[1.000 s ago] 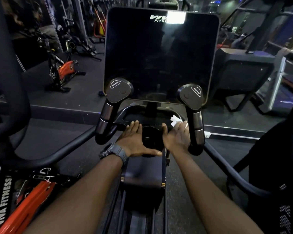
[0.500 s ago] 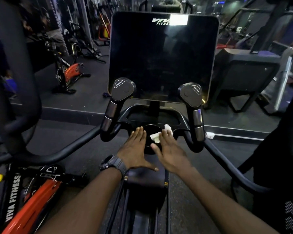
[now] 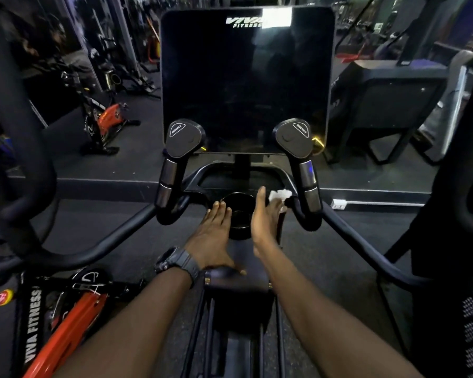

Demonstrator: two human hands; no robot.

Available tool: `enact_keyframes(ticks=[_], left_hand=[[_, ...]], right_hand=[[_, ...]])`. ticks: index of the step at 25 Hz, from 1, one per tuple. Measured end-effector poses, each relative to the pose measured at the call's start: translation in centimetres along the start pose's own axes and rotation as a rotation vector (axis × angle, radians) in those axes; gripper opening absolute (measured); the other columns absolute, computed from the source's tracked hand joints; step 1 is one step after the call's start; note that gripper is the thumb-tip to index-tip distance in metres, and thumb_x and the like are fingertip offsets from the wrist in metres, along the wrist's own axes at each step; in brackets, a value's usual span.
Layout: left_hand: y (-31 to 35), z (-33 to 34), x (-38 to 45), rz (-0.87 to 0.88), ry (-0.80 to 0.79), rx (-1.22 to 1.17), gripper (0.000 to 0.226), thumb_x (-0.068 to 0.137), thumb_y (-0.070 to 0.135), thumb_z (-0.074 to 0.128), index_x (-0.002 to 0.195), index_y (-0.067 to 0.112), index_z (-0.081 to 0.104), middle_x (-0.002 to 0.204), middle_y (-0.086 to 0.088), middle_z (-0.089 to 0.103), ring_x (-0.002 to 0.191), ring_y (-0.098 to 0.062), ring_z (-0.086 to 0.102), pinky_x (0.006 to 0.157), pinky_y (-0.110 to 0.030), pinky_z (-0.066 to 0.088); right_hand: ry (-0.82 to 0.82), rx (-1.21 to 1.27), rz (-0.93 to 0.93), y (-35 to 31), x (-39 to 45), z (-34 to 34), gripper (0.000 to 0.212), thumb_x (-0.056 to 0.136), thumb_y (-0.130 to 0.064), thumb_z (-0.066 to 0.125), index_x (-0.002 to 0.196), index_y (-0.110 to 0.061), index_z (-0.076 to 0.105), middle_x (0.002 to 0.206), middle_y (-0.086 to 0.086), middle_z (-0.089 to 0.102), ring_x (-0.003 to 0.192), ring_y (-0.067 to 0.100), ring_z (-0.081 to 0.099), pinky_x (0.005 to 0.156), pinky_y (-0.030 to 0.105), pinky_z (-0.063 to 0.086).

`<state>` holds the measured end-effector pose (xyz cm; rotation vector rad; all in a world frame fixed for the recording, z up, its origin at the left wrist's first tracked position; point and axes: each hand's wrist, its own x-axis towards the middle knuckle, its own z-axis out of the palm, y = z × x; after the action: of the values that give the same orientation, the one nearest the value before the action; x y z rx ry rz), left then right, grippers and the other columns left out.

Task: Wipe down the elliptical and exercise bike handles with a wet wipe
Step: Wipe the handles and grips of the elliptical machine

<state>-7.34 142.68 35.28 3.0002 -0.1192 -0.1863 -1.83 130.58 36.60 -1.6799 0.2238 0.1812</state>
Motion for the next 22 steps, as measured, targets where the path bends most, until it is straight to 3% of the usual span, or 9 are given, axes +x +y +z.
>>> enact_keyframes(ticks=[3,5,7,9,12,14,16,19,22], left_hand=[[-0.3,0.2,0.2,0.027,0.027,0.027,0.141,0.061,0.064,0.08,0.155,0.001,-0.004,0.163,-0.017,-0.011,0.151,-0.029,-0.015,0.123,-0.035,-0.005],[-0.6,0.1,0.3,0.046,0.019,0.041,0.136,0.063,0.055,0.083,0.156,0.003,-0.003,0.164,-0.014,-0.01,0.151,-0.026,-0.014,0.123,-0.033,-0.004],[-0.8,0.3,0.1,0.044,0.016,0.055,0.131,0.066,0.048,0.083,0.156,0.006,-0.001,0.165,-0.01,-0.008,0.151,-0.024,-0.014,0.123,-0.031,-0.004],[-1.0,0.6,0.0,0.047,0.016,0.057,0.125,0.069,0.042,0.082,0.157,0.007,0.001,0.165,-0.008,-0.004,0.152,-0.022,-0.011,0.124,-0.031,-0.001],[-1.1,0.5,0.1,0.062,0.083,0.027,0.106,0.077,0.029,0.074,0.157,0.008,0.007,0.165,-0.007,0.003,0.152,-0.021,-0.006,0.123,-0.029,0.001],[-1.1,0.7,-0.2,0.053,0.128,-0.065,0.095,0.081,0.019,0.067,0.156,0.007,0.011,0.165,-0.007,0.008,0.152,-0.019,-0.002,0.121,-0.024,0.002],[-0.8,1.1,-0.9,0.0,0.219,-0.237,0.088,0.082,0.011,0.063,0.156,0.007,0.016,0.164,-0.006,0.014,0.152,-0.016,0.005,0.118,-0.018,0.007],[0.3,2.0,-1.4,-0.13,0.445,-0.654,0.078,0.078,-0.01,0.053,0.151,0.006,0.03,0.156,-0.011,0.034,0.145,-0.019,0.03,0.113,-0.018,0.021],[1.0,2.1,-1.1,-0.457,0.609,-1.262,0.055,0.086,-0.012,0.046,0.134,0.014,0.054,0.136,-0.013,0.057,0.125,-0.02,0.055,0.109,-0.033,0.041]], right_hand=[[-0.15,0.073,-0.044,3.8,-5.3,1.0,0.087,0.091,-0.073,0.031,0.157,-0.027,-0.001,0.164,-0.008,-0.005,0.151,0.011,0.002,0.119,0.03,0.006],[-0.097,0.213,-0.038,3.5,-3.7,0.1,0.107,0.074,-0.091,0.03,0.157,-0.028,0.005,0.164,-0.009,0.002,0.151,0.011,0.007,0.123,0.036,0.008],[-0.036,0.243,0.011,1.4,-0.3,-0.6,0.101,0.08,-0.086,0.029,0.157,-0.026,0.007,0.165,-0.006,0.003,0.151,0.013,0.008,0.121,0.035,0.01],[-0.054,0.11,-0.058,1.6,-1.3,-0.4,0.083,0.094,-0.069,0.028,0.157,-0.022,0.002,0.165,-0.004,-0.002,0.152,0.013,0.002,0.118,0.029,0.006],[-0.148,-0.153,-0.333,7.1,-6.2,0.5,0.096,0.084,-0.083,0.02,0.155,-0.024,-0.007,0.164,-0.003,-0.013,0.152,0.011,-0.004,0.119,0.021,0.001],[-0.203,-0.384,-0.506,9.0,-4.8,-0.7,0.094,0.087,-0.08,0.018,0.156,-0.021,-0.007,0.163,-0.002,-0.019,0.151,0.01,-0.01,0.121,0.024,0.003],[-0.1,-0.692,-0.735,8.8,-1.9,-2.5,0.088,0.096,-0.069,0.023,0.157,-0.007,0.01,0.165,0.009,-0.001,0.153,0.019,0.0,0.123,0.031,0.009],[-0.058,-0.947,-1.062,6.9,-0.9,-4.0,0.073,0.1,-0.061,0.03,0.14,-0.003,0.049,0.146,0.014,0.047,0.139,0.028,0.04,0.117,0.038,0.03],[-0.251,-1.153,-0.948,2.7,-1.9,-1.5,0.058,0.101,-0.053,0.03,0.125,-0.01,0.059,0.122,0.012,0.063,0.114,0.031,0.058,0.098,0.041,0.042]])
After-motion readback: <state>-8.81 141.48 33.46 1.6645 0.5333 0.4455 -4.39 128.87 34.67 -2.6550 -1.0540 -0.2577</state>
